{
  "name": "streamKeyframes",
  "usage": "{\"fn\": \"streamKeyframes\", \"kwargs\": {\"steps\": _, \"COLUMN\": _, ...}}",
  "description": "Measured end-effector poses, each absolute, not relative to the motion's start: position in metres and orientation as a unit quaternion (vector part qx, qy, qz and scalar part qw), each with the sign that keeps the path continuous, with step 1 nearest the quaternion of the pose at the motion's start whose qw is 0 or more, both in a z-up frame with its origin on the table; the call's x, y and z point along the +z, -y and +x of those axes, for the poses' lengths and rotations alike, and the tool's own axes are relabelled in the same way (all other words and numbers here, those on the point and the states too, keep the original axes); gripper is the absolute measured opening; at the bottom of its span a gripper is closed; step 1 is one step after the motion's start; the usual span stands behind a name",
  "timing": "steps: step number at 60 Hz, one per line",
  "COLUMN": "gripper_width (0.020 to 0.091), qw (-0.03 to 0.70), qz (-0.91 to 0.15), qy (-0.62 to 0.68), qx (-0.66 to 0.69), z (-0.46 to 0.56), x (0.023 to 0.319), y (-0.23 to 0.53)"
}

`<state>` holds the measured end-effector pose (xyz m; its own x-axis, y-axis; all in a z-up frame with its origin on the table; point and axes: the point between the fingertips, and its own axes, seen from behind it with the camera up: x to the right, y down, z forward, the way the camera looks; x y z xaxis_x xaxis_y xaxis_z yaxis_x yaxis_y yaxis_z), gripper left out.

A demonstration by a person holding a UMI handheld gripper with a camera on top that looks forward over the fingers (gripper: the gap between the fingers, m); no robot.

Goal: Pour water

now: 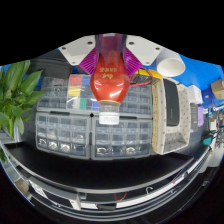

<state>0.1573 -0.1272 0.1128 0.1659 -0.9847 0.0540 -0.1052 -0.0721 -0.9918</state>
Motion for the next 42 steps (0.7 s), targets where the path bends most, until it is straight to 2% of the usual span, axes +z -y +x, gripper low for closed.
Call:
{"fn": "streamKeyframes", "kwargs": {"steps": 7, "gripper_width": 0.0324, "qw": 0.496, "qz": -0.582, "qy": -0.47, "qx": -0.441, "z": 0.158, "x": 0.112, "y": 0.128}}
{"fn": "streamKeyframes", "kwargs": {"steps": 19, "gripper_width": 0.0483, "qw": 0.485, "qz": -0.582, "qy": -0.478, "qx": -0.445, "z": 0.154, "x": 0.111, "y": 0.13}}
{"fn": "streamKeyframes", "kwargs": {"steps": 21, "gripper_width": 0.0538, "qw": 0.477, "qz": -0.585, "qy": -0.483, "qx": -0.444, "z": 0.152, "x": 0.109, "y": 0.132}}
{"fn": "streamKeyframes", "kwargs": {"steps": 25, "gripper_width": 0.0719, "qw": 0.464, "qz": -0.588, "qy": -0.492, "qx": -0.443, "z": 0.145, "x": 0.104, "y": 0.135}}
{"fn": "streamKeyframes", "kwargs": {"steps": 27, "gripper_width": 0.0777, "qw": 0.463, "qz": -0.589, "qy": -0.491, "qx": -0.445, "z": 0.139, "x": 0.104, "y": 0.135}}
{"fn": "streamKeyframes", "kwargs": {"steps": 34, "gripper_width": 0.0831, "qw": 0.459, "qz": -0.585, "qy": -0.502, "qx": -0.442, "z": 0.11, "x": 0.103, "y": 0.137}}
{"fn": "streamKeyframes", "kwargs": {"steps": 42, "gripper_width": 0.0841, "qw": 0.446, "qz": -0.576, "qy": -0.536, "qx": -0.428, "z": 0.06, "x": 0.091, "y": 0.14}}
